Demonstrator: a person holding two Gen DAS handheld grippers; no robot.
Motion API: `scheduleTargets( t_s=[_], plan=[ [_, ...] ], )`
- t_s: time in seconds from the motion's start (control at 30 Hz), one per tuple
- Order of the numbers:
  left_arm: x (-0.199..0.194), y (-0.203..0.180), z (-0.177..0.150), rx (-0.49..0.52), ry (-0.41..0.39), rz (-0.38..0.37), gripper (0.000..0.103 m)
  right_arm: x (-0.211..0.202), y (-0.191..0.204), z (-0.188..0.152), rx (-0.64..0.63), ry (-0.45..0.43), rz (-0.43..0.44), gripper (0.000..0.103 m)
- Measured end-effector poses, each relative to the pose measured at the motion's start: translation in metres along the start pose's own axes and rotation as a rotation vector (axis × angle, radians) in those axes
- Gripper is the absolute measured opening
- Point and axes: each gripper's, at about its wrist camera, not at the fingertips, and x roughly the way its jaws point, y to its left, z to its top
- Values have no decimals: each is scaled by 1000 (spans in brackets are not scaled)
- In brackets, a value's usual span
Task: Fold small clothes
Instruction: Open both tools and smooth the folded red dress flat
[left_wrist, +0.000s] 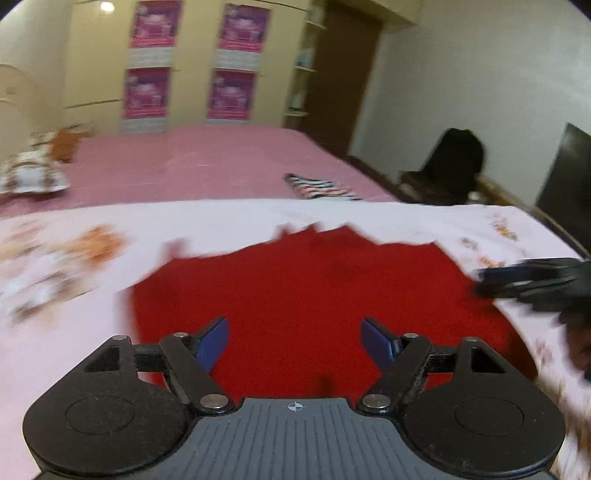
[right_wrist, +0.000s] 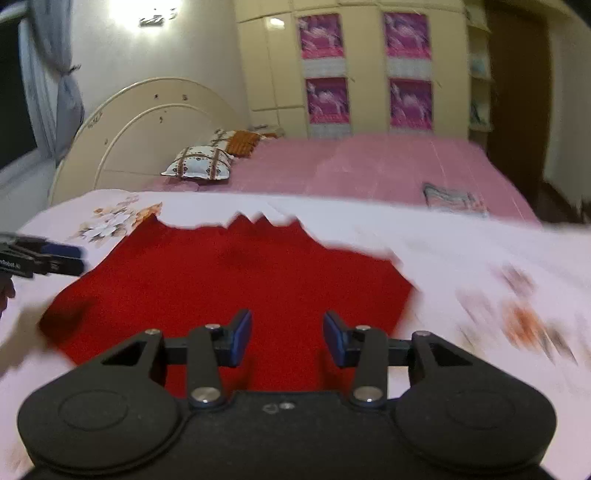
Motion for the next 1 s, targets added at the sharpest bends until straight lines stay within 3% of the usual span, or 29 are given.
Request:
scheduleTargets(
  t_s=[0.13,0.2,0.3,0.37,0.4,0.47,0.53,0.6,0.67,0.73,0.8,0.93,1.0],
  plan=[
    [64,-18,11,41,72,42,78,72,36,23,-70,92,10,43],
    [72,-6,4,102,93,154,78,88,37,15,-155,148,-25,41],
    [51,43,-5,24,47,133,77,77,-19,10,-52,139,-131,39],
    [44,47,-1,50,61,225,77,62,-53,8,29,129,-89,23],
    [38,47,3,22,60,225,77,56,-54,10,19,133,-83,23],
    [18,32,7,-27,-33,161,77,36,-43,16,-5,71,-117,49],
    [14,-3,9,26,-46,90,77,22,-23,17,-37,10,-62,49],
    [14,-38,-1,71,-20,-1,77,22,13,11,-112,44,38,45],
    [21,-65,-21,151,56,-56,77,24,43,-4,-197,99,101,44],
    [29,-70,-42,244,108,-16,78,27,60,-22,-290,137,96,45],
    [18,-52,-49,224,90,-20,80,25,54,-39,-357,149,46,47],
    [-14,-35,-48,200,78,76,80,-1,11,-45,-226,161,14,47],
    [-25,-48,-48,180,35,39,80,-17,18,-41,-209,118,17,48]
  ],
)
